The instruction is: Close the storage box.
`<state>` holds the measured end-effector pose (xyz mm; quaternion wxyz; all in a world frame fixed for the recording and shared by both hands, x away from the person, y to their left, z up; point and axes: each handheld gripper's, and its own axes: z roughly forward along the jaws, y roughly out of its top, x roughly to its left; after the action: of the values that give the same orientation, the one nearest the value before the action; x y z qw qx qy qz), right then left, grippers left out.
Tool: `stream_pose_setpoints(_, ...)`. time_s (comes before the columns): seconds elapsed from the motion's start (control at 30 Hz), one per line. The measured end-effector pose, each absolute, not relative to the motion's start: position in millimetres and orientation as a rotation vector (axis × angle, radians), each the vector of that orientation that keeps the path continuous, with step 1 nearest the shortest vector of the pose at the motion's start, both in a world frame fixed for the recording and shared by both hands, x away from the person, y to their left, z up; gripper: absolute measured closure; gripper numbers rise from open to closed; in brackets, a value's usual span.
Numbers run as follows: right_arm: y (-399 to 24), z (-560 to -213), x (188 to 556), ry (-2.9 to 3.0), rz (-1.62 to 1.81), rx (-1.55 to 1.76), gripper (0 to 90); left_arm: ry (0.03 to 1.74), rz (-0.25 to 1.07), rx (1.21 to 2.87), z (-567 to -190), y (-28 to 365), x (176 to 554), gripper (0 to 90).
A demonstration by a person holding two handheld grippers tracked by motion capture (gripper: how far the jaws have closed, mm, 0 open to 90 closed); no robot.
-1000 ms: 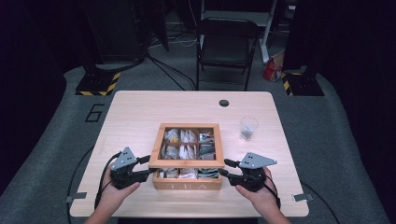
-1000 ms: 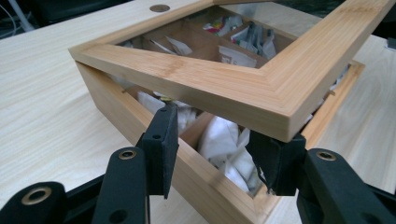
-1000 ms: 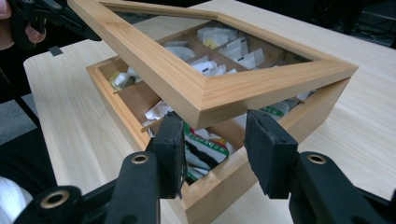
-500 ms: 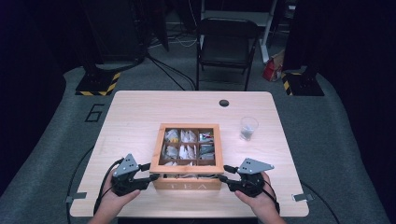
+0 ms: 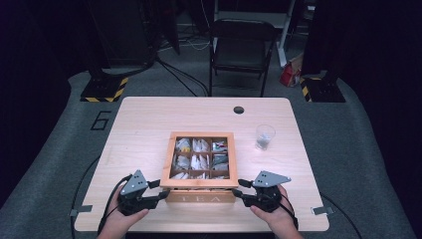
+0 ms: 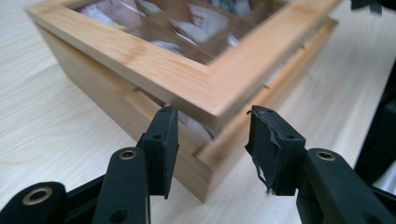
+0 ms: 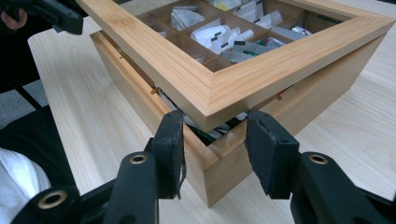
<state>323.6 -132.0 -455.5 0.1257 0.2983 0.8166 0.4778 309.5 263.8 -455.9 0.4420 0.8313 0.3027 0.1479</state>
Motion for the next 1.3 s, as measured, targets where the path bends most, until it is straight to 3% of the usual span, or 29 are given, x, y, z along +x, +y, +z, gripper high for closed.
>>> stream_pose_setpoints(0.6,-145,-453,325,2.342,1.420,0.915,55.9,0.782,0.309,2.052,-460,276,309,50.7)
stream_pose_setpoints(1.3,-164,-460,335,2.276,1.334,1.012,51.5,0.834,0.359,1.995,-449,316,323,48.5)
